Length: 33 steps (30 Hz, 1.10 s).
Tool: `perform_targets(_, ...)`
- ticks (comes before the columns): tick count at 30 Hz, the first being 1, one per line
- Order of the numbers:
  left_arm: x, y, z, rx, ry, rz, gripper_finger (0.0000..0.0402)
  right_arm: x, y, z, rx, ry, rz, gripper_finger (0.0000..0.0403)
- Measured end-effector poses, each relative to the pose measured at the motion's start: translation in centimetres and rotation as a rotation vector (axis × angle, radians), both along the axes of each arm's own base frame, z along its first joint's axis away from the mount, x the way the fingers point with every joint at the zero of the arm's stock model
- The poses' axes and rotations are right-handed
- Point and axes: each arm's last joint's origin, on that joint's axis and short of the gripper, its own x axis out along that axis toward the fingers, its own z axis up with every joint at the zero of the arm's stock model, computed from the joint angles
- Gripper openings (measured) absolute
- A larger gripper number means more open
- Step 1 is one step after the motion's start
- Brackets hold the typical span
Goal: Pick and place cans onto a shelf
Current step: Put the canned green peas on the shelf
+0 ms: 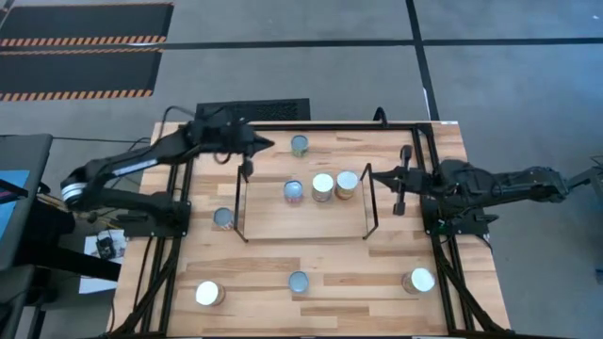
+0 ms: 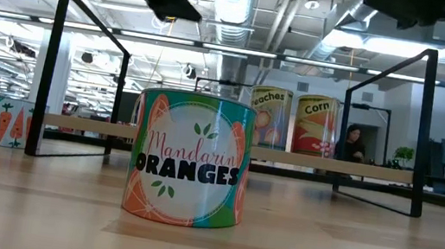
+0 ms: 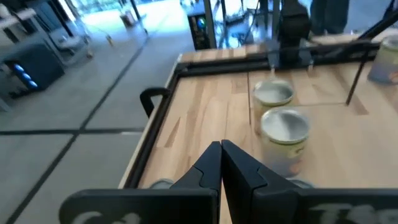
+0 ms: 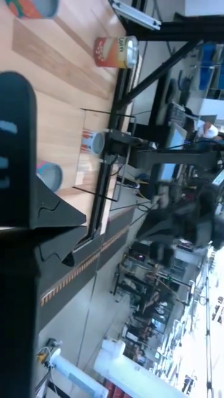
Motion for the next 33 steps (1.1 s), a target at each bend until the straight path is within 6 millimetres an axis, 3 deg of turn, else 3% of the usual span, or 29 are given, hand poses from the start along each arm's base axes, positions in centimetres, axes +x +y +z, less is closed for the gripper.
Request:
perform_targets(5,3.0,3.0,-1.3,0.030,0.147,-0.028,0.0000,0.0,0.0,-0.1,-0.004,0.009,0.000,0.0004)
perform_targets(11,6.2,5.3,-4.6,0.018,0.329,-0.036,0.0000,0.3,-0.4,-0.8,0.005,0.071,-0.030,0.0004)
perform_targets(18,8.4,7.2,-7.7,-0.008,0.417,-0.044,0.0007,0.1,-1.4,-1.6,0.056,0.040,-0.035,0.0004)
perform_targets(24,9.4,8.2,-9.1,0.013,0.456,-0.067,0.0053,-0.8,-2.1,-3.7,0.091,-0.057,-0.015,0.0004)
perform_targets(33,9.3,9.0,-9.8,0.091,0.498,-0.090,0.0121,-2.5,-2.0,-3.3,0.074,-0.195,-0.001,0.0004)
